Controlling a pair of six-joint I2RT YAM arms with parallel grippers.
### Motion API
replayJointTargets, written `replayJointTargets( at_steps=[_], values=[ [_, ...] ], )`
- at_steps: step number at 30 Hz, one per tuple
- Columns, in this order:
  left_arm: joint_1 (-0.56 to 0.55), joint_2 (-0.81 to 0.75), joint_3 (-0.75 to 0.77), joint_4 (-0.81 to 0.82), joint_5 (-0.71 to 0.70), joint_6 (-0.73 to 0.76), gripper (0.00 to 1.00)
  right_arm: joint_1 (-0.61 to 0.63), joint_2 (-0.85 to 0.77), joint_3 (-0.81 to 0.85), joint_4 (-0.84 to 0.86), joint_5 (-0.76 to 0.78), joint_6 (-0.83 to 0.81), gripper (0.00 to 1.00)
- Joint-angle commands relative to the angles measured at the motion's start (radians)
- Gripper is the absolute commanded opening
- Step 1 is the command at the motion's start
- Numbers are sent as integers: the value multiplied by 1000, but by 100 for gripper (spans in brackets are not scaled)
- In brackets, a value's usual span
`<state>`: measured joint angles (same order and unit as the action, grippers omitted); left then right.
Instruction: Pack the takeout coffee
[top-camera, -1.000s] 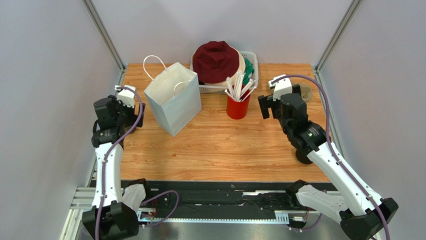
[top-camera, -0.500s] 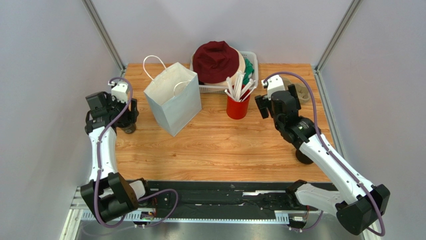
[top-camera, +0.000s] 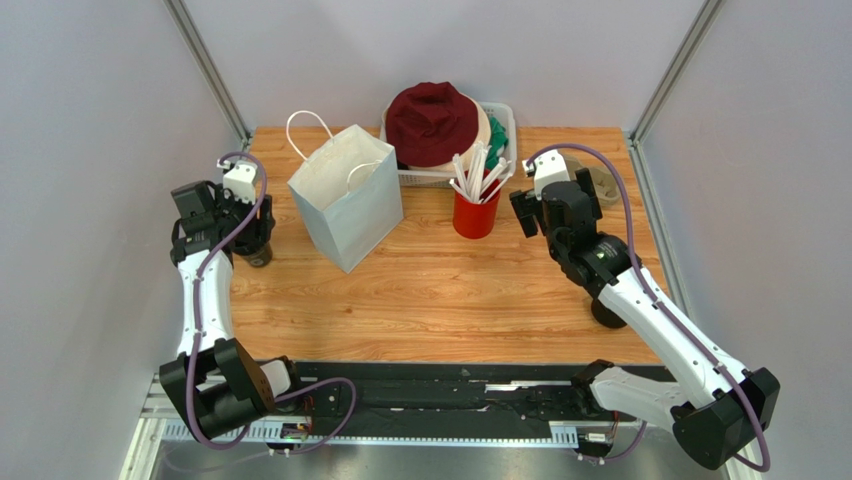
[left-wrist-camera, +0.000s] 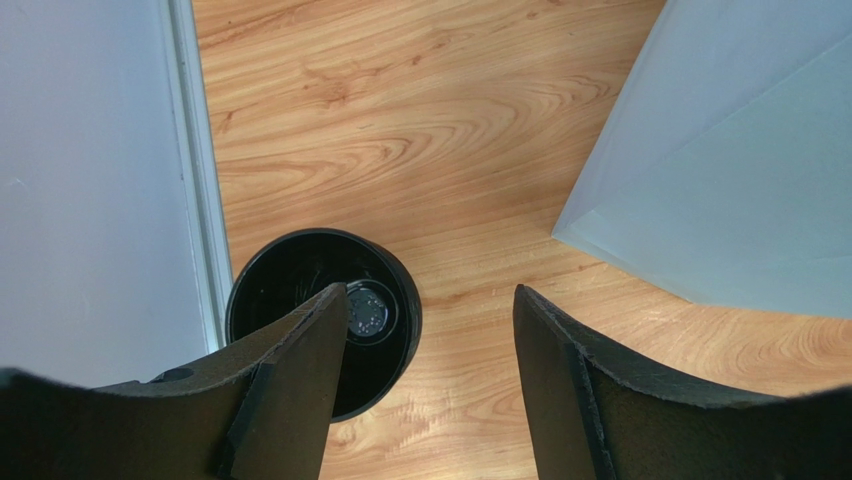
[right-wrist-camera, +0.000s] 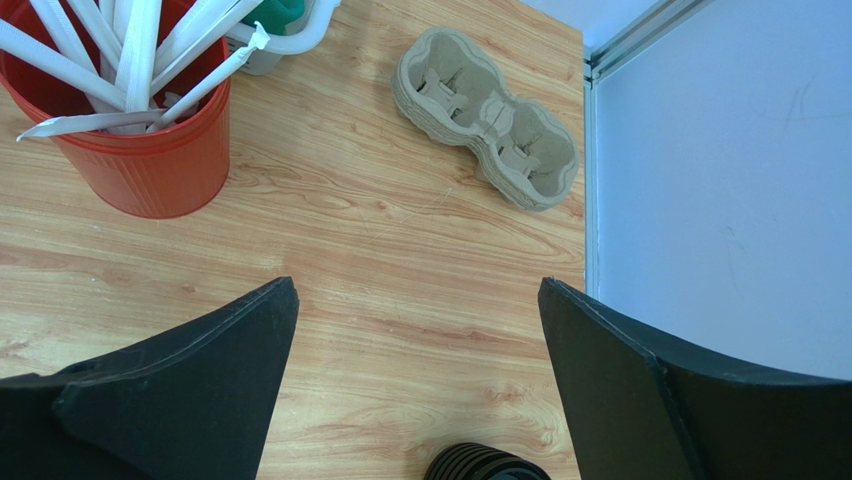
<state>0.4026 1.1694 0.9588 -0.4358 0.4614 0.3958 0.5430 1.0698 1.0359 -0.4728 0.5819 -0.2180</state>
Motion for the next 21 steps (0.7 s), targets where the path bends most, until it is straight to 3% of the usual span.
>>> replayJointTargets(
  at_steps=[1, 18, 21],
  values=[
    [10, -2, 14, 48, 6, -3, 70, 6, -19, 16, 37, 29, -3, 98],
    [10, 3, -51, 69, -58, 64, 67, 6, 2, 7, 60, 61, -20, 98],
    [10, 22, -51, 72, -70, 71, 61, 6, 2, 4, 62, 62, -21, 98]
  ],
)
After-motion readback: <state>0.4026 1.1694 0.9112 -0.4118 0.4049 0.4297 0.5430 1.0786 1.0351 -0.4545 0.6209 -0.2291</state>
